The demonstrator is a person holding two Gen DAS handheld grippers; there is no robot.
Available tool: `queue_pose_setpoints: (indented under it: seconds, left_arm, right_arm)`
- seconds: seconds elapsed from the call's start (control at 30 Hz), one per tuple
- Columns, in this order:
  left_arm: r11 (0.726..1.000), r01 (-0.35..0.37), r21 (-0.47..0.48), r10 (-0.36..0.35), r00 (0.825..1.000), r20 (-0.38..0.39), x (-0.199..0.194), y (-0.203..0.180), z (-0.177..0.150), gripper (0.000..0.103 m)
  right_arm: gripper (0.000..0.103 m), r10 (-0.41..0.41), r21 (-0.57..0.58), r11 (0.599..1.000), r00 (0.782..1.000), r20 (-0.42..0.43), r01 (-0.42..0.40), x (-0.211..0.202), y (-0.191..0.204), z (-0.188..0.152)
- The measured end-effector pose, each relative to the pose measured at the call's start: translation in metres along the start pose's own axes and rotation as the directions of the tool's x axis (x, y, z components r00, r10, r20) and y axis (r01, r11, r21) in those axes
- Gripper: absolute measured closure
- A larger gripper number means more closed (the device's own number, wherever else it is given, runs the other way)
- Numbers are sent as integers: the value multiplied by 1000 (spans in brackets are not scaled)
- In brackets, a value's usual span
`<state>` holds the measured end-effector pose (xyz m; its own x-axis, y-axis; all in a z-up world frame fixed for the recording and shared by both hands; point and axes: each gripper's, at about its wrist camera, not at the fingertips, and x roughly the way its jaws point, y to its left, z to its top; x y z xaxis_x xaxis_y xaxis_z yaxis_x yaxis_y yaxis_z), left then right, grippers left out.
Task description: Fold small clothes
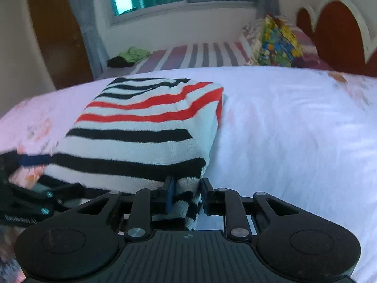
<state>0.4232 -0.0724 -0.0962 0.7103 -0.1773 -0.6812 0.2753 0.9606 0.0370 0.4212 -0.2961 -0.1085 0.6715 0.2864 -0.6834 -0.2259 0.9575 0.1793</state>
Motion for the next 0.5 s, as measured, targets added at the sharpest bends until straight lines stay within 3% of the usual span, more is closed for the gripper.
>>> queue_pose_setpoints:
  seconds: [0.17, 0.2, 0.23, 0.3, 0.5]
  left_arm:
    - [999, 5, -44, -5, 1000, -15, 1, 3, -3, 1]
    - [999, -2, -39, 1, 1000, -14, 0, 4, -5, 1]
    - [1000, -10, -29, 10, 1000, -12, 0, 2, -5, 1]
    - [1000, -18, -22, 18, 1000, -12, 0, 0, -5, 1]
    - [998, -3, -67, 1, 1000, -29, 0, 5, -5, 1]
  right_arm:
    - [81, 0, 22, 1000, 1000, -5, 0, 1, -1, -1]
    - [75, 1, 40, 999, 1000, -6, -1, 2, -3, -1]
    - [60, -16, 50, 999, 1000, -7, 17, 1, -4, -1]
    - [47, -40, 51, 998, 999, -12, 41, 5, -8, -3]
    - [47, -2, 89, 996, 1000, -17, 4, 4, -17, -4]
